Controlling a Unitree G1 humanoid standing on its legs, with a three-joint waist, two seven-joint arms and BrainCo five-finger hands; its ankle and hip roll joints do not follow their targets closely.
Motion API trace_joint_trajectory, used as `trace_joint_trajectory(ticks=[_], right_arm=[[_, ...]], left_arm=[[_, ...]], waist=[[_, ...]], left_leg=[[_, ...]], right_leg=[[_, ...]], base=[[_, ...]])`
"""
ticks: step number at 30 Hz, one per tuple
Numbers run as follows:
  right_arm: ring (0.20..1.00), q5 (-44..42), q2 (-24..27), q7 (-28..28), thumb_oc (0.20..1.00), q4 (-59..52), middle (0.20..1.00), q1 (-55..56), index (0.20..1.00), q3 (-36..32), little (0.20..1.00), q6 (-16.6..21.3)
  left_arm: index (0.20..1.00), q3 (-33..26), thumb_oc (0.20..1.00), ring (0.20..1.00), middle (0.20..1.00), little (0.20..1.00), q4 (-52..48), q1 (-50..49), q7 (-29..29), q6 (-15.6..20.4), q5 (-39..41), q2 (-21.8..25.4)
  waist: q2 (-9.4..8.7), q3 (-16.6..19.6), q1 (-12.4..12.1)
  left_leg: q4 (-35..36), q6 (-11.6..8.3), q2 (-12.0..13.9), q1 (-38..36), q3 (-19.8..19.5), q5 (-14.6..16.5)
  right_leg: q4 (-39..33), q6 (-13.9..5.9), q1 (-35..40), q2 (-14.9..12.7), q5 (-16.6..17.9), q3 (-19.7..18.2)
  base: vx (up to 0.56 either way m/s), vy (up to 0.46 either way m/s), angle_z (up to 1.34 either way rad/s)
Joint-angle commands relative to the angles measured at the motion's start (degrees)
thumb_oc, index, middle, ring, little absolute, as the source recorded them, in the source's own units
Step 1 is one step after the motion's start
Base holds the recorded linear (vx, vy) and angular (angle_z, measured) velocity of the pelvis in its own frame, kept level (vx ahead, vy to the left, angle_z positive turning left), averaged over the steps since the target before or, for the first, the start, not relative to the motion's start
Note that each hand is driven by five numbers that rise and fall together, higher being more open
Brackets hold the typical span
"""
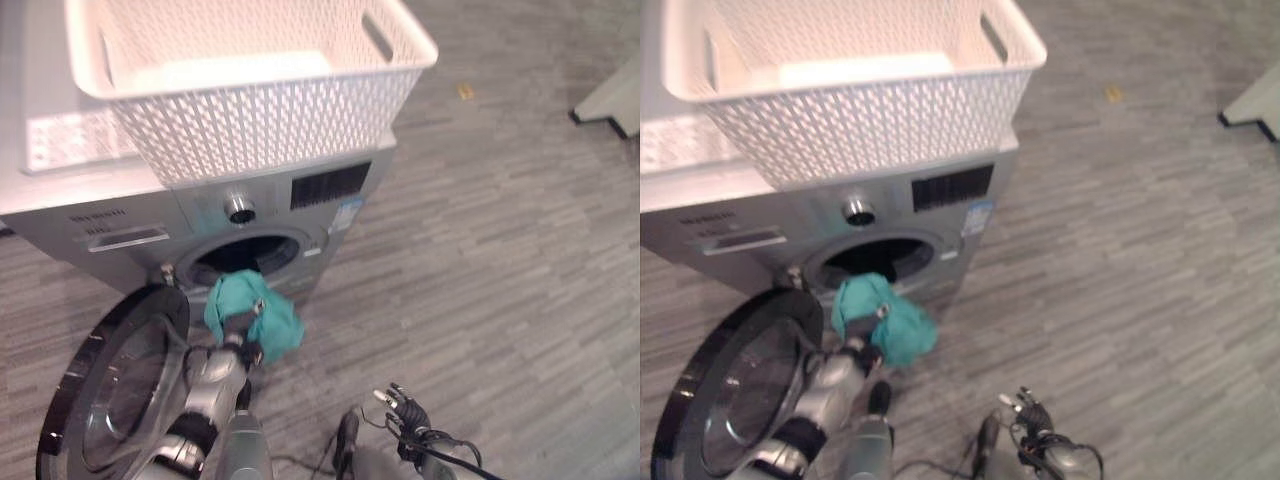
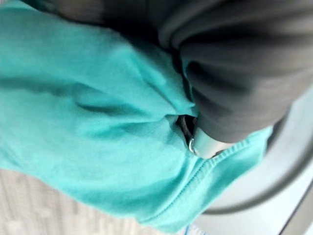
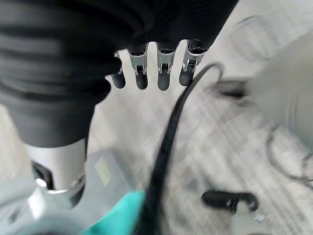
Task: Grab the laundry basket,head to the washer,open it,put in the laundry and shut it.
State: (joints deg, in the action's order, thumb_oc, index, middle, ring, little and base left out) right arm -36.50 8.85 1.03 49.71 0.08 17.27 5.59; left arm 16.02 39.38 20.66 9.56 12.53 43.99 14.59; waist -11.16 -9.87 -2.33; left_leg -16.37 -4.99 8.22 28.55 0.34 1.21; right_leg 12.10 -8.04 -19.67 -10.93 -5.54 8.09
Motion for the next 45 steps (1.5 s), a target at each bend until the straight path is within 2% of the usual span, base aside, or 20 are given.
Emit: trace_joint_trajectory(ticks=[1,3,5,6,7,11,17,19,20,22,31,32,34,36,37,39,42,43,44,45], right_arm=[[1.000,-5.2,1.5,0.6,1.000,-4.0,1.000,2.4,1.000,-0.7,1.000,2.1],[1.000,-7.4,0.9,0.5,1.000,-3.8,1.000,2.0,1.000,0.7,1.000,2.4],[1.000,-7.4,0.9,0.5,1.000,-3.8,1.000,2.0,1.000,0.7,1.000,2.4],[1.000,-9.2,0.9,0.4,1.000,-4.6,1.000,2.1,1.000,2.2,1.000,3.1],[1.000,-10.4,1.0,0.2,1.000,-5.7,1.000,2.1,1.000,3.4,1.000,3.6],[1.000,-12.7,1.3,-0.3,1.000,-7.7,1.000,1.8,1.000,4.8,1.000,4.4],[1.000,-15.9,3.3,0.1,1.000,-14.4,1.000,-0.1,1.000,8.0,1.000,6.3],[1.000,-15.9,3.3,0.1,1.000,-14.4,1.000,-0.1,1.000,8.0,1.000,6.3],[1.000,-16.1,4.4,0.3,1.000,-16.9,1.000,-0.9,1.000,8.9,1.000,7.1],[1.000,-16.0,4.7,0.5,1.000,-17.6,1.000,-1.3,1.000,9.1,1.000,7.2],[1.000,-17.4,6.3,1.8,1.000,-22.2,1.000,-2.2,1.000,7.2,1.000,7.7],[1.000,-18.2,7.0,2.1,1.000,-23.1,1.000,-2.4,1.000,5.7,1.000,7.7],[1.000,-18.2,8.1,2.3,1.000,-24.4,1.000,-2.8,1.000,5.0,1.000,7.5],[1.000,-18.2,8.1,2.4,1.000,-24.6,1.000,-2.9,1.000,5.0,1.000,7.4],[1.000,-18.1,9.8,2.6,1.000,-26.7,1.000,-3.6,1.000,3.8,1.000,7.3],[1.000,-17.3,11.8,2.7,1.000,-28.8,1.000,-4.1,1.000,2.4,1.000,7.0],[1.000,-17.0,12.6,2.8,1.000,-29.7,1.000,-4.3,1.000,1.5,1.000,6.8],[1.000,-16.9,16.5,2.3,1.000,-31.6,1.000,-3.5,1.000,-0.9,1.000,6.8],[1.000,-16.9,16.1,2.3,1.000,-32.1,1.000,-3.8,1.000,-1.6,1.000,6.5],[1.000,-17.4,16.9,2.0,1.000,-33.7,1.000,-2.0,1.000,-4.1,1.000,6.1]], left_arm=[[0.200,-0.5,0.200,0.200,0.200,0.200,-0.6,3.9,2.2,5.8,2.9,-1.3],[0.200,-1.5,0.200,0.200,0.200,0.200,3.2,9.4,4.0,6.8,4.4,-1.7],[0.200,-1.5,0.200,0.200,0.200,0.200,3.2,9.4,4.0,6.8,4.4,-1.7],[0.200,-2.7,0.200,0.200,0.200,0.200,7.7,14.6,5.4,7.7,5.7,-0.7],[0.200,-3.7,0.200,0.200,0.200,0.200,10.4,18.4,6.6,8.2,6.4,0.8],[0.200,-4.8,0.200,0.200,0.200,0.200,14.4,23.8,7.8,8.7,7.3,3.2],[0.200,-5.1,0.200,0.200,0.200,0.200,20.9,37.3,10.7,9.3,9.3,7.4],[0.200,-5.1,0.200,0.200,0.200,0.200,21.1,37.5,10.6,9.3,9.4,7.4],[0.200,-5.5,0.200,0.200,0.200,0.200,22.8,42.9,11.7,9.5,11.0,9.8],[0.200,-5.7,0.200,0.200,0.200,0.200,23.4,45.0,12.0,9.6,11.9,10.8],[0.200,-10.4,0.200,0.200,0.200,0.200,27.1,57.7,12.3,10.6,25.0,15.8],[0.200,-12.5,0.200,0.200,0.200,0.200,27.9,60.5,13.3,11.3,29.2,17.7],[0.200,-12.5,0.200,0.200,0.200,0.200,29.2,62.9,13.6,10.7,30.6,19.7],[0.200,-12.3,0.200,0.200,0.200,0.200,29.9,63.6,13.3,10.4,30.9,20.0],[0.200,-10.8,0.200,0.200,0.200,0.200,31.9,67.8,13.8,9.5,31.0,23.0],[0.200,-8.6,0.200,0.200,0.200,0.200,32.5,72.5,14.1,9.2,31.4,25.2],[0.200,-6.6,0.200,0.200,0.200,0.200,31.2,76.0,14.0,9.6,32.0,25.3],[0.200,-1.0,0.200,0.200,0.200,0.200,25.9,84.4,12.9,11.4,33.8,25.3],[0.200,0.0,0.200,0.200,0.200,0.200,26.4,86.0,13.0,11.5,34.1,24.9],[0.200,2.2,0.200,0.200,0.200,0.200,20.5,88.5,11.6,14.2,36.9,22.8]], waist=[[-0.34,0.5,-0.6],[-1.57,-0.3,0.2],[-1.57,-0.3,0.2],[-2.35,-0.8,1.0],[-2.81,-1.3,1.5],[-3.36,-1.7,2.3],[-3.85,-3.4,3.9],[-3.83,-3.3,4.0],[-4.03,-3.7,4.8],[-4.12,-3.9,5.1],[-3.82,-4.5,7.7],[-3.55,-4.5,8.0],[-3.31,-4.5,8.5],[-3.28,-4.4,8.5],[-3.15,-4.4,9.0],[-2.88,-4.4,9.4],[-2.74,-4.2,9.6],[-1.96,-3.2,10.3],[-2.11,-3.6,10.0],[-1.82,-3.3,9.6]], left_leg=[[-1.5,-0.06,1.1,6.5,-6.0,-2.2],[-3.1,-0.43,1.5,9.9,-7.1,-2.3],[-3.1,-0.43,1.5,9.9,-7.1,-2.3],[-4.4,-0.89,2.0,12.4,-7.9,-2.2],[-6.3,-1.51,2.4,13.6,-8.4,-0.3],[-6.9,-1.79,2.8,15.8,-9.1,-0.3],[-6.8,-2.49,3.0,20.9,-10.0,-1.4],[-6.9,-2.50,2.9,21.1,-10.1,-1.5],[-6.5,-2.61,2.9,23.1,-10.3,-1.8],[-6.4,-2.57,2.9,24.0,-10.4,-1.9],[-8.5,-1.92,1.8,30.9,-10.0,-0.9],[-9.4,-1.52,1.3,32.6,-9.6,-0.5],[-10.2,-1.31,1.3,34.0,-9.4,-0.1],[-10.4,-1.27,1.3,34.4,-9.4,0.0],[-11.7,-1.09,1.2,36.2,-9.2,0.5],[-13.0,-0.92,0.9,37.8,-9.1,1.0],[-13.4,-0.81,0.8,38.7,-9.2,1.2],[-13.7,-0.72,0.5,40.0,-9.2,1.5],[-13.9,-0.61,0.3,40.8,-9.5,1.2],[-13.5,-0.49,-0.1,41.5,-9.7,0.9]], right_leg=[[6.7,-0.80,-0.1,-3.2,-0.8,1.2],[8.9,-0.43,-3.5,-2.7,-1.4,1.9],[8.9,-0.43,-3.5,-2.7,-1.4,1.9],[10.8,-0.05,-5.9,-2.1,-2.1,2.3],[12.9,-0.06,-7.1,-1.8,-3.9,2.3],[14.5,0.16,-9.6,-1.4,-4.3,2.6],[16.5,0.43,-15.0,-1.5,-4.7,3.5],[16.6,0.44,-15.2,-1.5,-4.7,3.6],[16.7,0.21,-17.1,-1.7,-4.4,3.8],[16.6,0.16,-17.9,-1.7,-4.4,3.7],[15.1,-0.56,-22.6,-2.6,-2.6,3.0],[14.4,-0.75,-23.6,-2.9,-2.1,2.5],[14.0,-0.95,-24.5,-3.2,-1.7,2.2],[14.0,-1.00,-24.8,-3.2,-1.7,2.2],[13.6,-1.30,-25.8,-3.4,-1.1,1.8],[13.4,-1.51,-26.7,-3.4,-0.9,1.5],[13.5,-1.67,-27.3,-3.4,-0.7,1.6],[12.9,-2.05,-27.6,-3.2,-0.7,1.4],[12.9,-2.08,-28.1,-3.2,-0.5,1.7],[12.0,-2.22,-27.9,-3.2,-0.5,2.0]], base=[[-0.12,-0.078,0.01],[-0.10,-0.069,0.08],[-0.04,-0.041,0.01],[-0.01,-0.122,-0.10],[-0.01,-0.121,-0.04],[-0.02,-0.045,0.10],[-0.02,-0.011,0.01],[0.00,-0.007,0.10],[0.01,-0.008,0.09],[0.03,-0.002,0.07],[0.02,0.030,0.00],[0.05,0.060,-0.03],[0.04,0.072,-0.03],[0.02,0.049,-0.02],[0.03,0.065,-0.01],[0.05,0.056,-0.06],[0.04,0.001,-0.06],[0.06,-0.013,0.00],[0.09,-0.046,0.06],[0.04,-0.040,0.09]])
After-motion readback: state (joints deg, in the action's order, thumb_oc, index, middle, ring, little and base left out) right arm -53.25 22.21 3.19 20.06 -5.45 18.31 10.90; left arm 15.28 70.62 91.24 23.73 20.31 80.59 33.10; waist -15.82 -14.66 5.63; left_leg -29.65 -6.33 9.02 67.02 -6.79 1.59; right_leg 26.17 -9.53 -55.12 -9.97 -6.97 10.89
